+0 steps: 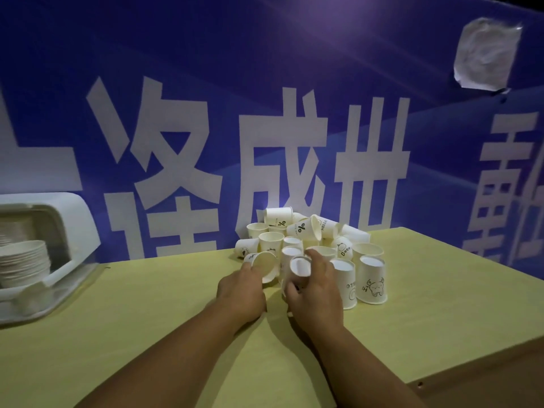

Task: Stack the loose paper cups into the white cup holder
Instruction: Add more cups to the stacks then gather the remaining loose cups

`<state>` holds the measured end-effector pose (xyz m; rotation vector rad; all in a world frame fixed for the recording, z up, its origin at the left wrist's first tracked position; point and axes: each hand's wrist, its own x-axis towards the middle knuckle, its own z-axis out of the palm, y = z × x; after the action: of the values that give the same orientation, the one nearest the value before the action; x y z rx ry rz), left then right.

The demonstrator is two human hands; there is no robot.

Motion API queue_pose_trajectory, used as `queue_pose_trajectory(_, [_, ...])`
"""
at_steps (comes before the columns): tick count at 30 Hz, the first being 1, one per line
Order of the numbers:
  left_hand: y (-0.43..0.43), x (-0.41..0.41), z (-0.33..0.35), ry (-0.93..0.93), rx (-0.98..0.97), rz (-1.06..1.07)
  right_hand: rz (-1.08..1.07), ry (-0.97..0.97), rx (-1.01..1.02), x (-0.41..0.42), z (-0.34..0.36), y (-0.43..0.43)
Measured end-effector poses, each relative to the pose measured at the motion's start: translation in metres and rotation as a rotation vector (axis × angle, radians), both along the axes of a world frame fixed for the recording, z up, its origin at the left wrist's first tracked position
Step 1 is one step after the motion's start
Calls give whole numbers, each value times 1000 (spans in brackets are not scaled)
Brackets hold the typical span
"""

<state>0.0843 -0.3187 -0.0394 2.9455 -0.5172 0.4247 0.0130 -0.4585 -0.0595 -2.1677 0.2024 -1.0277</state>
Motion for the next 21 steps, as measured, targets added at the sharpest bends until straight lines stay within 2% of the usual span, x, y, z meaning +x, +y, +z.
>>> queue_pose_trajectory(3, [34,-8,1,-22,-103,26,52,50,23,-7,6,7])
queue_pose_trajectory(8, [100,-23,6,-73,-282,104,147,127,-54,-14,19,33])
queue_pose_trajectory(17, [209,-41,21,-223,-477,186,403,140,199,14,41,131])
queue_pose_trajectory(21, [251,-39,27,-323,-487,214,569,171,264,32,42,181])
